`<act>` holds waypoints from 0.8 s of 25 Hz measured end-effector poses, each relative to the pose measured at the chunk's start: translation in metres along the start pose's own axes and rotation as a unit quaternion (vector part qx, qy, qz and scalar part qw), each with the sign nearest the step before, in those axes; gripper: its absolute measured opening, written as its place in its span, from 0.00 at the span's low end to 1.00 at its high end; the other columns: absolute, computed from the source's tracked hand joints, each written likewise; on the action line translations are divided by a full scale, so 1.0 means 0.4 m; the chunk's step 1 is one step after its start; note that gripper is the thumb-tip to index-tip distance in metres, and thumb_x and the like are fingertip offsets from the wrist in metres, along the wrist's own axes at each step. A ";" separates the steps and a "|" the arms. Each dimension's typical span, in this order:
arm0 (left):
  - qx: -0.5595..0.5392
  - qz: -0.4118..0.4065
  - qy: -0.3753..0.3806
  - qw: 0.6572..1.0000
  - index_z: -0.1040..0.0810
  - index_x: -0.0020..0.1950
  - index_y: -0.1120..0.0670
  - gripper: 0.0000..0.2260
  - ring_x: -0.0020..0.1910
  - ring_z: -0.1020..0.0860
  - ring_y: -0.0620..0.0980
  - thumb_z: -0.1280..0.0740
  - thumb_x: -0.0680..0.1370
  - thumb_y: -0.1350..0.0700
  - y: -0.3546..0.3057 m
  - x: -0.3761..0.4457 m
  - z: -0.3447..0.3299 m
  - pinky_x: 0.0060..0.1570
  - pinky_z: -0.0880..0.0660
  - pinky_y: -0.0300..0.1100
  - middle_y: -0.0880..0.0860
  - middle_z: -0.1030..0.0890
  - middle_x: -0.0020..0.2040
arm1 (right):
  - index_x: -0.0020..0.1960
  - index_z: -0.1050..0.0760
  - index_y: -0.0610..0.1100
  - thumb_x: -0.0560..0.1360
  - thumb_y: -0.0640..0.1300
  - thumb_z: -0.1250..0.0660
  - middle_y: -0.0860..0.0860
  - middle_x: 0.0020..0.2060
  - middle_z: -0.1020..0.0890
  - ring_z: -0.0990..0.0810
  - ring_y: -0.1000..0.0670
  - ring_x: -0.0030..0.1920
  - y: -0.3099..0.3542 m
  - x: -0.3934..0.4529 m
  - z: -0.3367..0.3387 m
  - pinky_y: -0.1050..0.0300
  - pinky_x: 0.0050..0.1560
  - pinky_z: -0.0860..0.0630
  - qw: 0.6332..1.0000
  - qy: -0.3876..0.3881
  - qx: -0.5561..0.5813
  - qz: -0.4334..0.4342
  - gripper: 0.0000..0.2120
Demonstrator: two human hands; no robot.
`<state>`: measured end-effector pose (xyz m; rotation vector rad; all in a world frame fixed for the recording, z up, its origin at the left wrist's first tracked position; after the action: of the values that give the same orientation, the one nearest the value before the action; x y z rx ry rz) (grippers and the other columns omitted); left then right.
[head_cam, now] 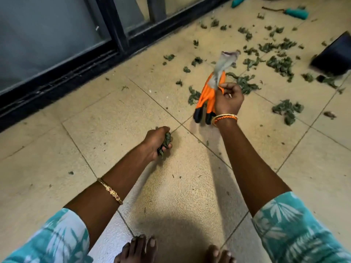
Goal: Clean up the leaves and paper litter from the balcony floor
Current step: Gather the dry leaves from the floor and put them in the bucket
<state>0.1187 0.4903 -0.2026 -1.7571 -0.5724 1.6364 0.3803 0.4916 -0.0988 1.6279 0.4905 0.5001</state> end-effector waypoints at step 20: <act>0.077 -0.017 0.061 0.995 0.26 0.42 0.57 0.13 0.23 0.29 0.46 0.44 0.83 0.55 -0.260 0.221 -0.049 0.16 0.40 0.30 0.53 0.27 0.34 | 0.69 0.33 0.45 0.71 0.51 0.29 0.40 0.68 0.32 0.33 0.40 0.67 -0.171 0.076 -0.270 0.53 0.65 0.35 0.757 0.361 -0.541 0.056 0.29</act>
<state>0.1612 0.6208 -0.1894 -1.7108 -0.4063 1.4981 0.3403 0.6039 -0.1542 0.2803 0.5039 1.2427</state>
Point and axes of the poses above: each hand's wrist, its own x-axis towards the middle knuckle, its own z-axis out of the back of the hand, y = z × x, the point moved 10 cm from there along x, towards the middle knuckle
